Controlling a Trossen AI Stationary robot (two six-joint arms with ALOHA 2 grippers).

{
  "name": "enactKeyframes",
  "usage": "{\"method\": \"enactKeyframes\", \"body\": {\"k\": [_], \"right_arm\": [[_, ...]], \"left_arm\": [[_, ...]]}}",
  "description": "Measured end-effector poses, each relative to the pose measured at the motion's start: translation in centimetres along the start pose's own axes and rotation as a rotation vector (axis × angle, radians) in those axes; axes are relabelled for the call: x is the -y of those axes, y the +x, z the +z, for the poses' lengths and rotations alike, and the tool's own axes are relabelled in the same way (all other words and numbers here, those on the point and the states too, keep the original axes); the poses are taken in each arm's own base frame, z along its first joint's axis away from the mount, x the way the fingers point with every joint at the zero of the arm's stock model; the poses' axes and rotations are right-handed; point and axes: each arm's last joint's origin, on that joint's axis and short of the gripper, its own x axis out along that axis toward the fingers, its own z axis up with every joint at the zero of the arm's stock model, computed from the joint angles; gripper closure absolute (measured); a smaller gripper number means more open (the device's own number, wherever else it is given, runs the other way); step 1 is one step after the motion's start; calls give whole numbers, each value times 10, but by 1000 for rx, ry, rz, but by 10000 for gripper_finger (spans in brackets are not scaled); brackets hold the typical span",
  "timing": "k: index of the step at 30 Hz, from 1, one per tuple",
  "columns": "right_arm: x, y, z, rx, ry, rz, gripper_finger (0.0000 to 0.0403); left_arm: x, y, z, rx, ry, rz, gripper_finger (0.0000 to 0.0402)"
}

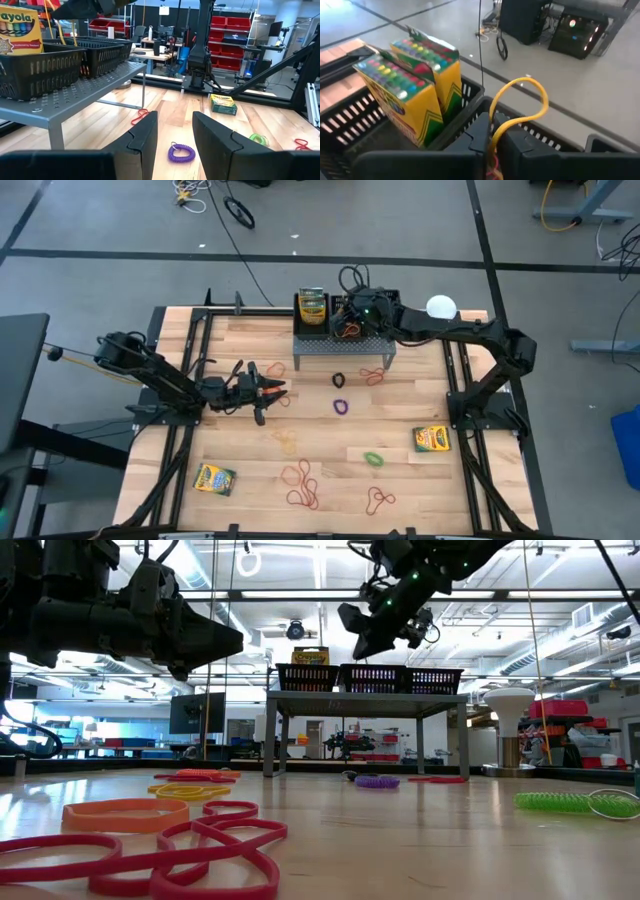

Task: Sort rubber bands into baskets
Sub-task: Put the yellow rubber band into the middle black basket on the shelf

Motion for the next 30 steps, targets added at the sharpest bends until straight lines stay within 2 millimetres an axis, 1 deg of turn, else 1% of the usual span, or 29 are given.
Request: {"method": "enactKeyframes", "body": {"k": [3,10,15,19,22,24,27,30], "right_arm": [[0,0,-2,-22,8,1,332],[2,-2,-5,-59,24,-9,237],[7,-16,5,-27,81,0,182],[11,-30,11,-18,96,6,157],[13,-39,12,-27,80,15,152],[12,-42,11,-43,63,18,159],[10,-45,7,-78,38,21,187],[9,-40,-1,-141,25,36,232]], "left_arm": [[0,0,0,-3,1,0,272],[0,0,0,-1,1,0,272],[0,0,0,-2,1,0,272],[0,0,0,-2,1,0,272],[0,0,0,-2,1,0,272],[0,0,0,-1,1,0,272],[0,0,0,-3,1,0,272],[0,0,0,-2,1,0,272]]}}
